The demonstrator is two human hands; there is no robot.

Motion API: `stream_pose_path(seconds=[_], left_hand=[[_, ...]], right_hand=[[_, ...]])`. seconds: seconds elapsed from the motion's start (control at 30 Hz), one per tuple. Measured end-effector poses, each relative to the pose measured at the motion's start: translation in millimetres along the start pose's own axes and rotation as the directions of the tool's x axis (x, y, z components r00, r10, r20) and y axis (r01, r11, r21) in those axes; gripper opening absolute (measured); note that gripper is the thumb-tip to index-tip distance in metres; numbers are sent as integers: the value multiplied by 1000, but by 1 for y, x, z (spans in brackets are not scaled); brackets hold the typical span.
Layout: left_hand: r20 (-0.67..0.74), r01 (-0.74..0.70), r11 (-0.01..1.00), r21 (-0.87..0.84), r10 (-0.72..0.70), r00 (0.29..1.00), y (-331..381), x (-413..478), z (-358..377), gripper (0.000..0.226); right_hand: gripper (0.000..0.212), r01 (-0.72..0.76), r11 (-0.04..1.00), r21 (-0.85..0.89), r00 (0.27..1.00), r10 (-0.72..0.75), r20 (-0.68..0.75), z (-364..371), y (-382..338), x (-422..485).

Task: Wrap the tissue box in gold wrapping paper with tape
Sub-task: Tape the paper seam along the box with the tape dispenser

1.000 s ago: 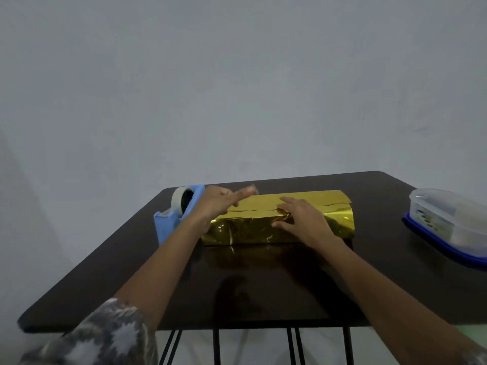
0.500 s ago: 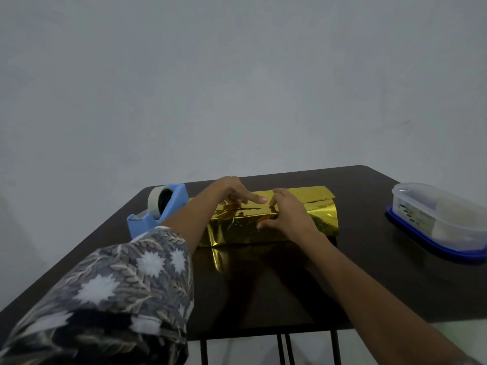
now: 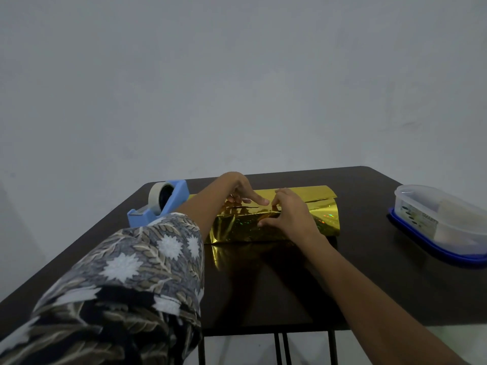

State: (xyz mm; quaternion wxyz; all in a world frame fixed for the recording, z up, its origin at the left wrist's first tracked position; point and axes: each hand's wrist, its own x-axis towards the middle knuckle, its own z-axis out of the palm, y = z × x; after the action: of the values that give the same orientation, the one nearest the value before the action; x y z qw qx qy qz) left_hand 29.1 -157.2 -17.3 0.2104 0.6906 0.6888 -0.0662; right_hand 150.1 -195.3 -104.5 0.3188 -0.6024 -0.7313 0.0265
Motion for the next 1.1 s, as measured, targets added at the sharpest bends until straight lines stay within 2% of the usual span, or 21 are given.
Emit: stream_pose_path(seconds=[0.3,0.7,0.93,1.1], left_hand=[[-3,-12,999,45,12,1000,3,1,0,74],[-8,12,997,78,-11,1000,6,3,-2,78],[-23,14,993,120,-11,1000,11,4,-3,80],[11,29,997,78,-30,999,9,6,-9,77]], right_hand=[[58,-14,1000,9,1000,14,-13,2,1,1],[82,-4,1000,30,1000,3,28,2,0,1],[84,-6,999,31,999,5,34,1,-1,1],[78,5,1000,20,999,-5,39,1,-1,0]])
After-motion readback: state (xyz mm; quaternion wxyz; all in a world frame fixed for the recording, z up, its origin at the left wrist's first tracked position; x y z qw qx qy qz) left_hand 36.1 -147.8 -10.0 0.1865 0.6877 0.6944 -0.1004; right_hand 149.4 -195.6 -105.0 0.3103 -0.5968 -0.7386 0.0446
